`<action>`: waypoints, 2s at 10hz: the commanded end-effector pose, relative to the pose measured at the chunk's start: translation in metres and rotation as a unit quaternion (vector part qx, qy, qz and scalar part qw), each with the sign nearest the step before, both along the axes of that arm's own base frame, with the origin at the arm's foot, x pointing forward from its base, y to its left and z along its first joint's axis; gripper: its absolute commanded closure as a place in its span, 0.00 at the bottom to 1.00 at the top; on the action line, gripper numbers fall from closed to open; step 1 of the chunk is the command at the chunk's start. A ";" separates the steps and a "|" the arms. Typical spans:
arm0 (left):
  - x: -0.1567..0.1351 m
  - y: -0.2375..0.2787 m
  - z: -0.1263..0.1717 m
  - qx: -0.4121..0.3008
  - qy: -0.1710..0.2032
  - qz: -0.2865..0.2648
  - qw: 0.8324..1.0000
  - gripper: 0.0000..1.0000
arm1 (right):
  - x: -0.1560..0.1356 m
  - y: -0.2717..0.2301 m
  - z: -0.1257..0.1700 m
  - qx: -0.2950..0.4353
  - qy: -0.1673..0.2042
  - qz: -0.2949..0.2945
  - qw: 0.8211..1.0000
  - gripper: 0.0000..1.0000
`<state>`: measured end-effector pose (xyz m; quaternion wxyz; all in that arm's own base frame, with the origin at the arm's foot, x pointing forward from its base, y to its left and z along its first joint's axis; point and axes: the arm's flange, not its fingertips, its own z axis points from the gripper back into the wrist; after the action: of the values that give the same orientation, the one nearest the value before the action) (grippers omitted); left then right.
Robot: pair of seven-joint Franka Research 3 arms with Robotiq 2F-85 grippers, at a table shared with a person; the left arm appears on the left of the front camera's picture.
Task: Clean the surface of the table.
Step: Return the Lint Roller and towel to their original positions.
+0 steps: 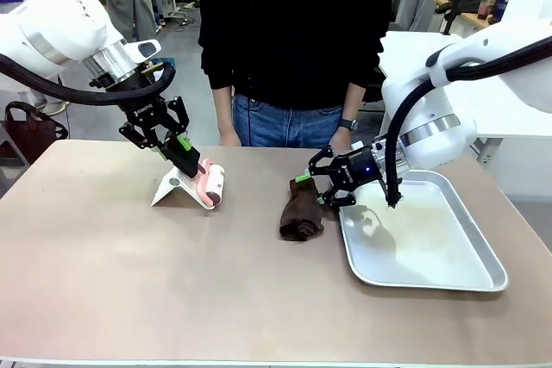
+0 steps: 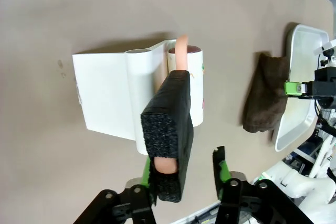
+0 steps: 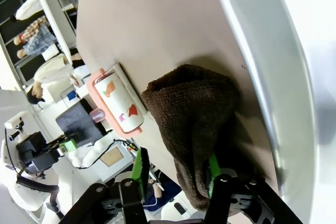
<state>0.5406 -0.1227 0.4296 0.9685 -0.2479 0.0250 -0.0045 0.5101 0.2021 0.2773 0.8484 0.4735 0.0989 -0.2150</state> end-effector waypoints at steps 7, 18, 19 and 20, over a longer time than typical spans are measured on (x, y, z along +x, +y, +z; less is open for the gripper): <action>-0.016 0.041 0.016 0.032 -0.003 0.035 0.999 0.00 | 0.001 0.001 0.021 -0.025 0.016 0.017 0.999 0.00; -0.123 0.114 0.052 -0.111 -0.051 -0.011 0.992 0.00 | -0.031 0.057 0.127 -0.270 -0.023 0.018 0.962 0.00; -0.138 0.118 0.053 -0.133 -0.059 -0.018 0.989 0.00 | -0.043 0.051 0.132 -0.230 -0.029 0.037 0.972 0.00; -0.153 0.120 0.053 -0.153 -0.070 -0.031 0.985 0.00 | -0.055 0.046 0.129 -0.188 -0.039 0.054 0.980 0.00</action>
<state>0.4047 -0.0087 0.4855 0.9312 -0.3618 -0.0251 -0.0377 0.4742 0.2606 0.4151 0.9463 0.2595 0.0409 -0.1886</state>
